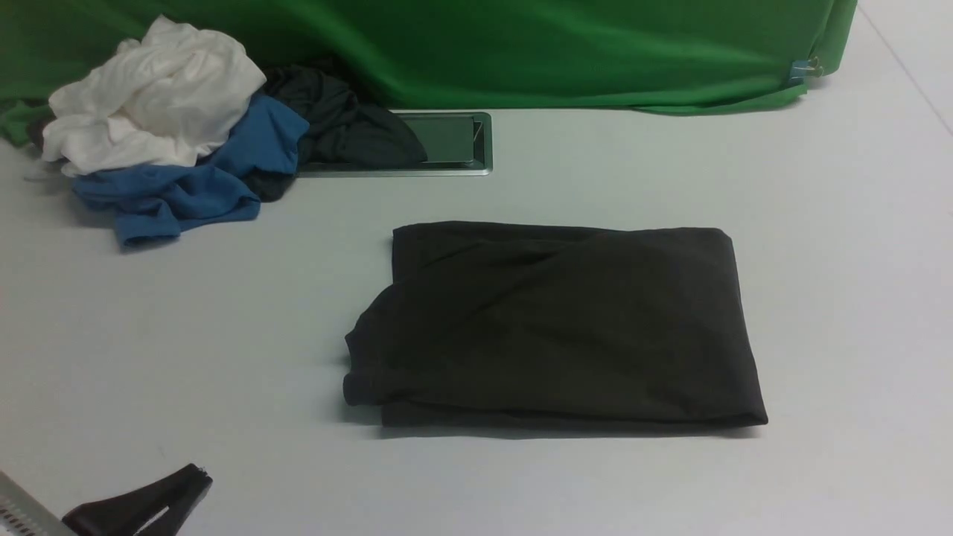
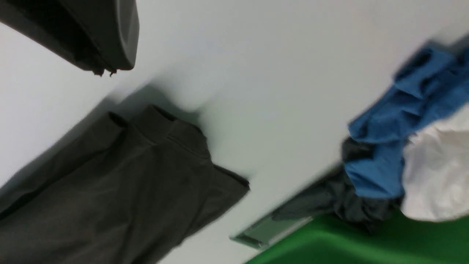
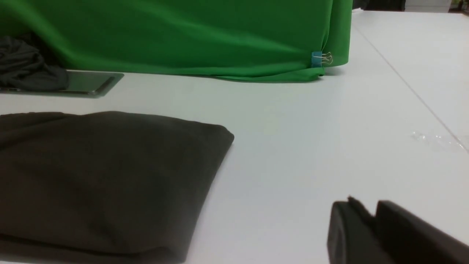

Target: Fold a long-sleeved shirt on a white desktop.

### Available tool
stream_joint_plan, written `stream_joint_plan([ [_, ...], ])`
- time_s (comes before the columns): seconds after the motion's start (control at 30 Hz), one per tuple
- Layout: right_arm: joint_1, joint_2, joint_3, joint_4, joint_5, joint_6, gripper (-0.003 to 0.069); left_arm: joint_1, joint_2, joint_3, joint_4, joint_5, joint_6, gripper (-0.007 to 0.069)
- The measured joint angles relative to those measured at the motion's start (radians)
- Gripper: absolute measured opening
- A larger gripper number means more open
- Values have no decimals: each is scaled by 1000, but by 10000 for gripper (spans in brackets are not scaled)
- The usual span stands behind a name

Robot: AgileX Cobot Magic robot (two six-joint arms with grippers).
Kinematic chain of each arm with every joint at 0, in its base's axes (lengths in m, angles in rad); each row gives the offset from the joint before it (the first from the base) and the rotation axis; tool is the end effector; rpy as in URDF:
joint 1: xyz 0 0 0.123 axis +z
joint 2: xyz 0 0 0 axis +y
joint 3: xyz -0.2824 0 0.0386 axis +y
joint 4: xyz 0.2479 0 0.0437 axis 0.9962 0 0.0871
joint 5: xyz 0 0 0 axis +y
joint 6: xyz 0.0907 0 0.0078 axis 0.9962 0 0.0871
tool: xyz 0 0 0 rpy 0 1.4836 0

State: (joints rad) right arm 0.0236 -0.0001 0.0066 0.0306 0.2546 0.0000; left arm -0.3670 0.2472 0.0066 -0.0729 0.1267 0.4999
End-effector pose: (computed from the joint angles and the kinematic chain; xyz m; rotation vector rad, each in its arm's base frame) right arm 0.0554 0.0020 0.1878 -0.0004 1.7448 0.0457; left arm 0.0685 -0.0272 0.1832 0.7270 1.7162 0.0334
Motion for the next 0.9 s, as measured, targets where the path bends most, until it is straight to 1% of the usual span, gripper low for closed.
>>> stream_joint_plan([
  [0.07, 0, 0, 0, 0, 0, 0, 132, 13, -17, 0, 7, -27, 0, 17],
  [0.13, 0, 0, 0, 0, -1, 0, 136, 92, -77, 0, 3, -99, -1, 17],
  [0.2, 0, 0, 0, 0, -2, 0, 139, 158, -128, 0, -18, -127, -10, 17],
  [0.23, 0, 0, 0, 0, -2, 0, 143, 215, -177, 0, -45, -127, -31, 17],
  [0.27, 0, 0, 0, 0, -2, 0, 143, 223, -184, 0, -49, -127, -31, 17],
  [0.3, 0, 0, 0, 0, -2, 0, 146, 280, -230, 0, -77, -127, -53, 17],
  [0.4, 0, -1, 0, 0, -4, 0, 150, 335, -245, 0, -97, -67, -70, 17],
  [0.5, 0, -1, 0, 0, -5, 0, 155, 351, -248, 0, -111, 42, -101, 17],
  [0.57, 0, -1, 0, 0, -5, 0, 157, 352, -248, 0, -122, 115, -148, 17],
  [0.73, 0, -1, 0, 0, -5, 0, 167, 354, -250, 0, -132, 127, -186, 17],
  [0.9, 0, -1, 0, 0, -5, 0, 177, 354, -250, 0, -133, 124, -183, 17],
])
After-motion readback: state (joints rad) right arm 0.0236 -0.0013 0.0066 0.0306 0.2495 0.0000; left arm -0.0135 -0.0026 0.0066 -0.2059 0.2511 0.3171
